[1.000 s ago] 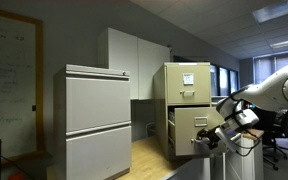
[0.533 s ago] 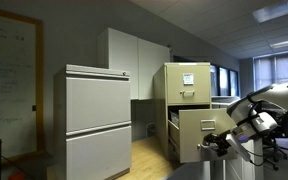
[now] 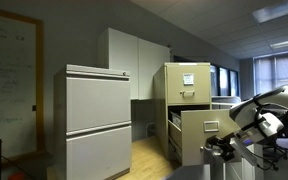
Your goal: Open the bottom drawer
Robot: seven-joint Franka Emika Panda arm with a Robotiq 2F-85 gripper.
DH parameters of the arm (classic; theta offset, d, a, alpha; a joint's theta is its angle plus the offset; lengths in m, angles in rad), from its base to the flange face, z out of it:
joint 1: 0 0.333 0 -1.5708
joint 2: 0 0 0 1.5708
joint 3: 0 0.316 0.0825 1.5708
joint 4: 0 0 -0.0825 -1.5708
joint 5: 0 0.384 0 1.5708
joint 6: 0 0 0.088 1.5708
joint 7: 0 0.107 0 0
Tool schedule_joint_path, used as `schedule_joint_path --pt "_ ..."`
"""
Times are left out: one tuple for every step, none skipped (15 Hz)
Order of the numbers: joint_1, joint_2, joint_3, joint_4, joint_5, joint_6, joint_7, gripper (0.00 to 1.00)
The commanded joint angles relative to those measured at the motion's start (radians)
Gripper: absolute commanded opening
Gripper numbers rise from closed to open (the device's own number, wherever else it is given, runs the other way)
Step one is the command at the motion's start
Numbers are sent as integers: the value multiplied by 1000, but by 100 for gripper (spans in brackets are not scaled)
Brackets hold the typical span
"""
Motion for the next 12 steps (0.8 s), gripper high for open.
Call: schedule_joint_path --pt "34 -46 15 -27 -35 46 70 69" --pt "37 -55 19 -28 -39 70 83 77" --pt "38 -70 28 -32 -41 111 99 85" --pt "48 -89 28 -33 -28 137 95 92" --pt "58 -116 36 -36 -15 181 99 100" --pt "71 -153 36 -37 -2 213 97 100" --pt "56 -169 66 -32 34 242 75 100" --pt "56 -191 77 -41 32 267 87 100" --pt "53 -198 87 -48 32 293 86 100" --pt "44 -201 97 -54 14 300 98 100" --pt "25 -194 112 -59 -21 289 125 100" --pt "16 -195 115 -61 -41 272 132 100"
